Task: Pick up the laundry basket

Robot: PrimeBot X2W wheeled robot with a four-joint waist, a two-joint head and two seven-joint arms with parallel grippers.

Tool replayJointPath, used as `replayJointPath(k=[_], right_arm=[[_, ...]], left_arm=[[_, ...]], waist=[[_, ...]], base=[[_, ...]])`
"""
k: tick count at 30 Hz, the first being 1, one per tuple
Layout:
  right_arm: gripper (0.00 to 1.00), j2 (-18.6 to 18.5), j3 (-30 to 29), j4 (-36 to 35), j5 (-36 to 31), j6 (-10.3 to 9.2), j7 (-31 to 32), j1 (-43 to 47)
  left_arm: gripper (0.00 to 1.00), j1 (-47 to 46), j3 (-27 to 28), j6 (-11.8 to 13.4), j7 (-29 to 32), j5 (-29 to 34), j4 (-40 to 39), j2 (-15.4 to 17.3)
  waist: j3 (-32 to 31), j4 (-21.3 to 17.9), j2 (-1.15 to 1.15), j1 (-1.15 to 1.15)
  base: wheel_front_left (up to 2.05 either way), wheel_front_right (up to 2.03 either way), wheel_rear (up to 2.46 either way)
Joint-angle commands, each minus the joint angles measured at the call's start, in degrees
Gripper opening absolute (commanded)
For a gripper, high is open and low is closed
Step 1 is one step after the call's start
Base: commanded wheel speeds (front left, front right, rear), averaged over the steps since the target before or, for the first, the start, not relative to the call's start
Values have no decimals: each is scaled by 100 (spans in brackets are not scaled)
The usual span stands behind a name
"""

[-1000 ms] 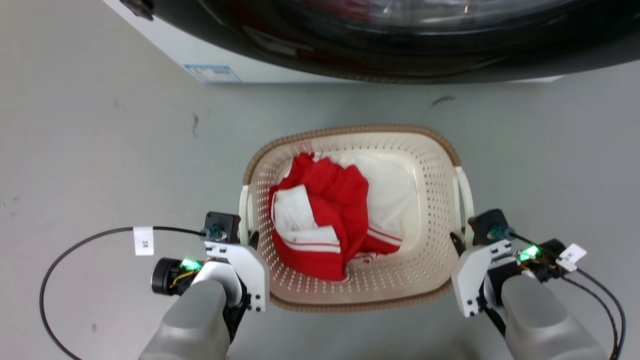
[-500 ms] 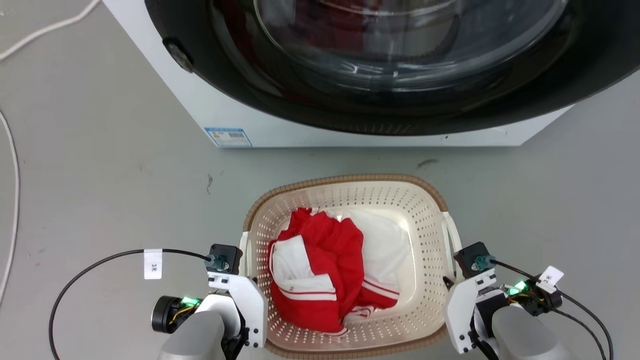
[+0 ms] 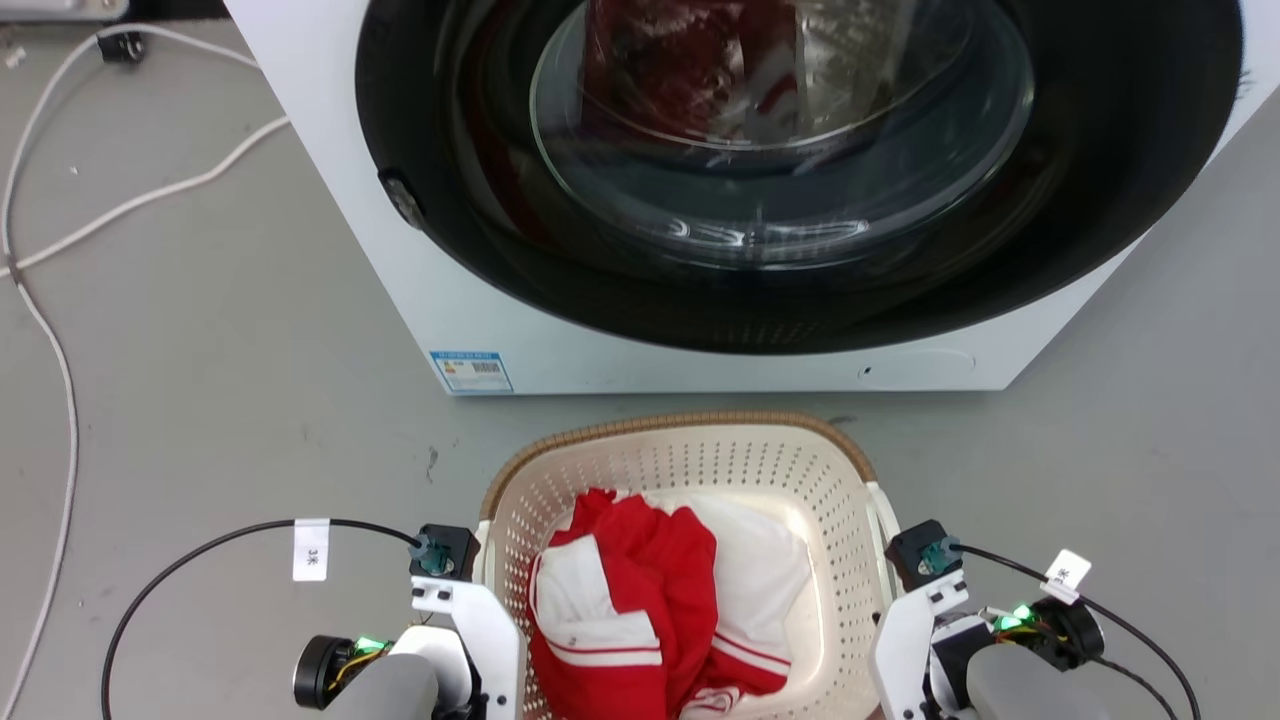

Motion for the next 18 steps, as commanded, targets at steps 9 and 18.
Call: replayJointPath(k=[9,18], right_arm=[[0,40,594,-39,539,1,364,264],[0,43,1005,1,933,3,586,476]], left_arm=[[0,320,-249,-26,437,-192,-12,-16],[0,546,-469,-27,558,-394,-19,8]], waist=[[-731,-61,0,1],[-1234,-103,0,1]], base=[[0,0,0],[0,0,0]])
